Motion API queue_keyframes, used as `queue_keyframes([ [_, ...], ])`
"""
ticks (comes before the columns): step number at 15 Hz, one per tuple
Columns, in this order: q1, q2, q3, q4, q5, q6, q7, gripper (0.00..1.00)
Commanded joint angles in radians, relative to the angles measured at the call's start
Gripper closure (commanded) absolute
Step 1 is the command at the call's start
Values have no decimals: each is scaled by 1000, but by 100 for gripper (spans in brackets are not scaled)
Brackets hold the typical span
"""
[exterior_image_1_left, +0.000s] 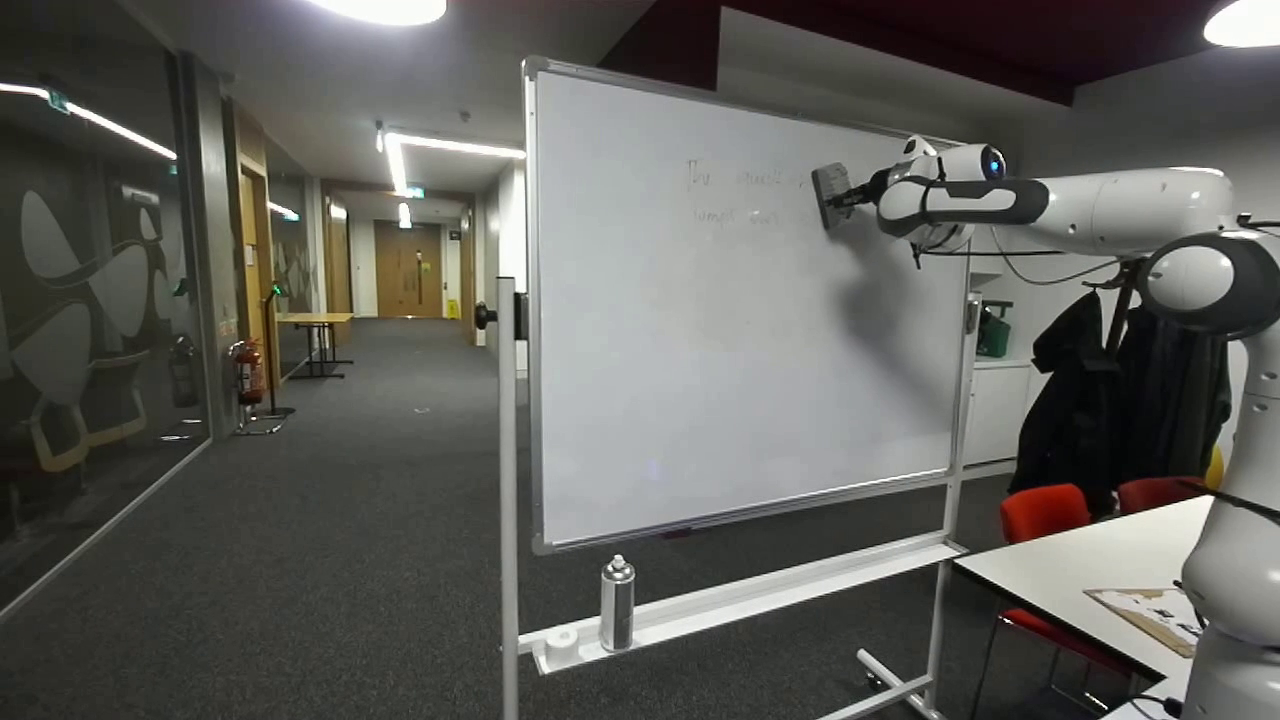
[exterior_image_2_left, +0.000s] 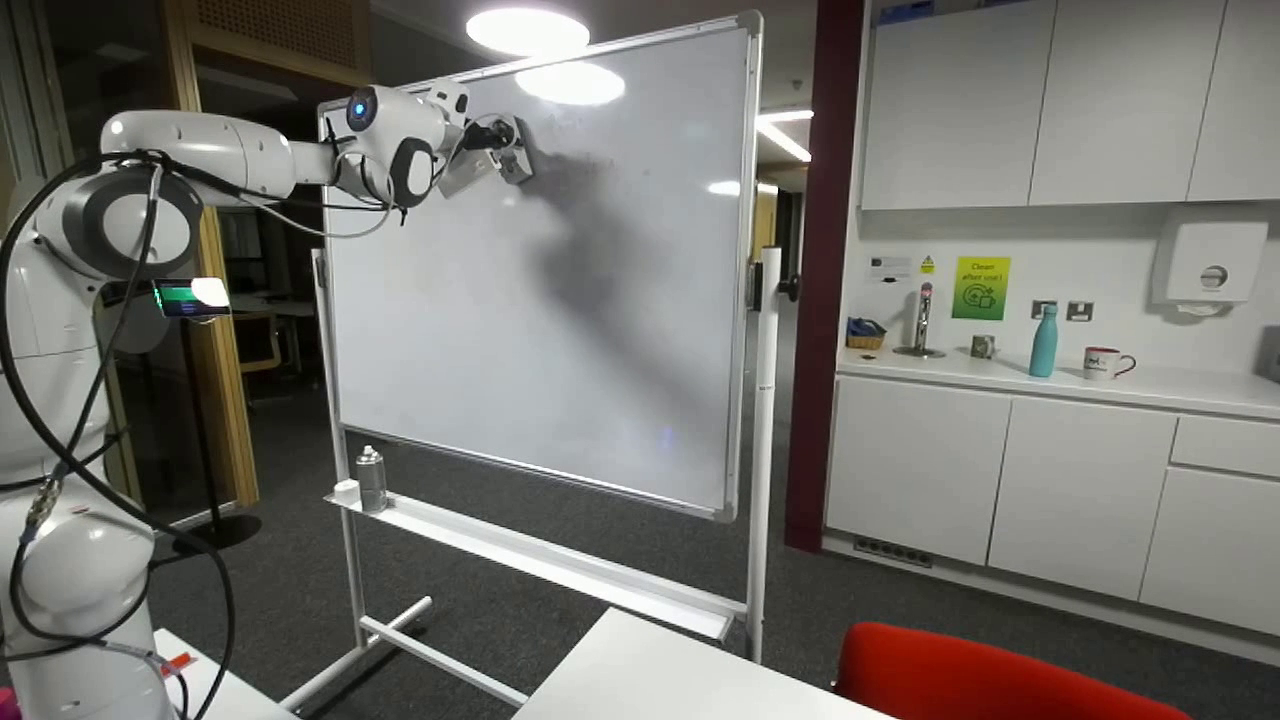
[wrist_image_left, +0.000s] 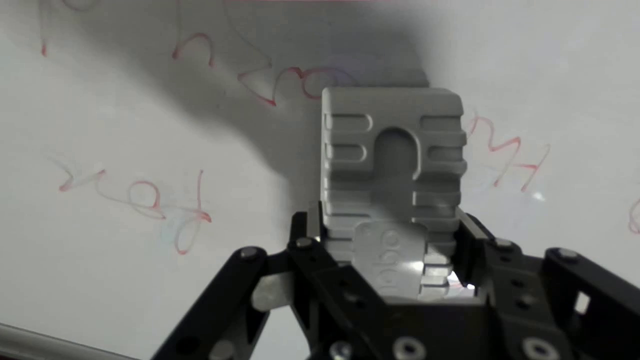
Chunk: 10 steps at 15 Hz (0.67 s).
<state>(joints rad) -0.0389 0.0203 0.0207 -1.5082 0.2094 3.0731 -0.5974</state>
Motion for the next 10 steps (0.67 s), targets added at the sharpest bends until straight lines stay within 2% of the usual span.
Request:
queue_keyframes([
  [1, -13, 75, -1, 84, 111, -6, -72, 65],
  [6, -40, 73, -25, 119, 332, -46, -156, 65],
  [10, -88, 77, -73, 161, 520, -106, -233, 65],
])
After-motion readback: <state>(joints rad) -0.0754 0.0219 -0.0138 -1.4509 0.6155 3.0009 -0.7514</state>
